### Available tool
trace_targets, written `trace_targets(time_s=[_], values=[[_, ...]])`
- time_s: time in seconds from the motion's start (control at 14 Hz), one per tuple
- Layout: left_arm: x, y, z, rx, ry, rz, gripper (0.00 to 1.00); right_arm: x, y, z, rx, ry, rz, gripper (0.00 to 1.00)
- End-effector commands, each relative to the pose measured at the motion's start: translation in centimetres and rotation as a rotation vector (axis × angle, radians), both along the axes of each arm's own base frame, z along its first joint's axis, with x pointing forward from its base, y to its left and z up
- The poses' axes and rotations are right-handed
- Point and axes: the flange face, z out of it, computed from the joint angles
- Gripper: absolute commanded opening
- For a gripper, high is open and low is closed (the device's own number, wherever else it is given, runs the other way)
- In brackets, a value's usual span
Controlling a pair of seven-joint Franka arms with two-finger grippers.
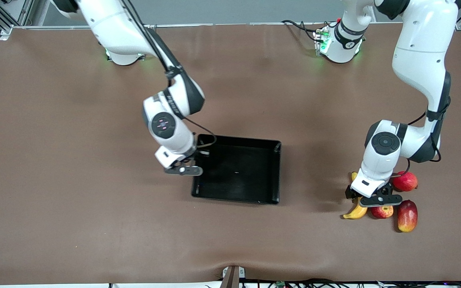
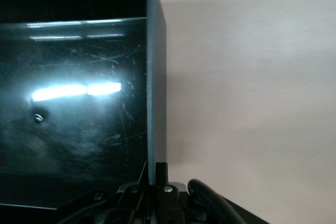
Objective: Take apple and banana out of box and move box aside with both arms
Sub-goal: 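Place the banana with the left gripper while the right gripper drags the tray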
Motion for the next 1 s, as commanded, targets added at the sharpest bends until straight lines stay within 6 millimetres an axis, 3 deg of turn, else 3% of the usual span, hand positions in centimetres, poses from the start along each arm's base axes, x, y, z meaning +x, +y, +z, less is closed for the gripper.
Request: trace_targets(time_s=[0.0, 0.07, 0.21, 0.43, 0.79, 0.93], values=[[0.6, -1.2, 3.8, -0.008, 0.024, 0.056, 1.0, 0.7, -8.0, 6.9, 0.007, 0.066, 0.015, 0.0], [0.9, -1.7, 5.3, -0.015, 0.032, 0.074, 1.0, 0.4, -9.9, 8.4, 0.006, 0.087, 0.006, 0.0], [1.7, -2.0, 7.3, -0.023, 0.064, 0.118, 1.0, 0.5, -15.8, 10.2, 0.024, 0.092, 0.012, 0.0], [1.9, -2.6, 10.4, -0.058, 0.104, 0.17, 1.0, -0.7, -24.8, 10.2, 0.05, 0.104, 0.032, 0.0], [1.5, -2.7, 16.2, -0.111, 0.144, 0.246, 1.0, -2.2, -33.5, 6.9, -0.006, 0.14, 0.002, 0.0], [0.9, -3.0, 19.5, -0.098, 0.167, 0.248, 1.0, -2.9, -39.2, 4.8, 0.014, 0.103, 0.051, 0.0]])
